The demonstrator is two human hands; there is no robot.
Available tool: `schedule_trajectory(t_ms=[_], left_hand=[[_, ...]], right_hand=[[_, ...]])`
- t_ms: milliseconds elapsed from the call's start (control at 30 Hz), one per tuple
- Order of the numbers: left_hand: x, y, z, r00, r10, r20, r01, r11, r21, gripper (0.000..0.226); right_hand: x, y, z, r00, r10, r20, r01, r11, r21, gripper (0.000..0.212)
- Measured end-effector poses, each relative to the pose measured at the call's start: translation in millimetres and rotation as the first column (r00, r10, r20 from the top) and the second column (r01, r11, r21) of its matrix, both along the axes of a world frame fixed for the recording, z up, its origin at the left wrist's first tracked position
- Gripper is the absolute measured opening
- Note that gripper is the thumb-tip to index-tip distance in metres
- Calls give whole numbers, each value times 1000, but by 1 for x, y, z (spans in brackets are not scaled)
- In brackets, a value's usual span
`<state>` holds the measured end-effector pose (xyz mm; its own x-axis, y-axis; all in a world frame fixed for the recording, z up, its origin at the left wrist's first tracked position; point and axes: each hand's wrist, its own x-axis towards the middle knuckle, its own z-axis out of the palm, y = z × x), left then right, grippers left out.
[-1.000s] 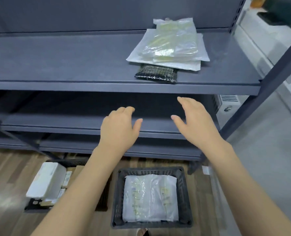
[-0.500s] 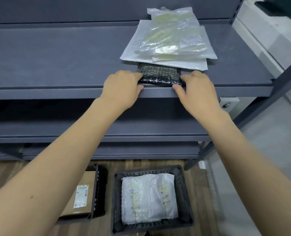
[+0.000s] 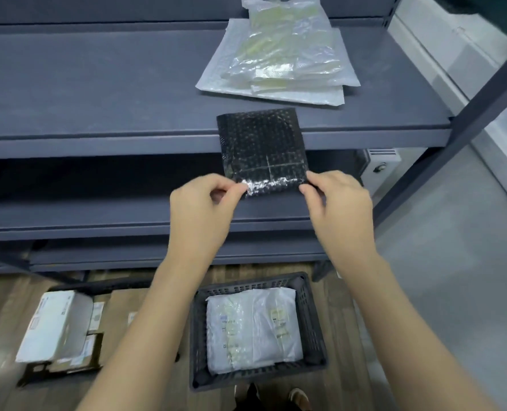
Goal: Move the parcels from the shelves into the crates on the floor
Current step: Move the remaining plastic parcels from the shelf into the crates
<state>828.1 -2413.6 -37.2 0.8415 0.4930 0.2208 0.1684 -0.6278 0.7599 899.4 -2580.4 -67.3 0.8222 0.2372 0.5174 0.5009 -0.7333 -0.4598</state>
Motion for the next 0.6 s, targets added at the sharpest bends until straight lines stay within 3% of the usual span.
schedule_trajectory(t_ms=[133, 267, 467, 600], left_hand=[[-41, -25, -25, 985, 118, -122, -157, 911, -382, 15], [-70, -38, -49, 956, -34, -290, -155, 783, -602, 22], [-100, -68, -55, 961, 17, -276, -154, 862, -483, 11], [-111, -81, -47, 979, 33, -201, -68, 984, -168, 9]], right_hand=[[-44, -22, -28, 999, 5, -37, -4, 999, 38, 20], [-80, -47, -51, 998, 21, -68, -18, 999, 42, 18], [-106, -84, -62, 982, 85, -171, -84, 996, 12, 17], [-110, -106, -51, 958, 138, -250, -121, 989, 81, 12]])
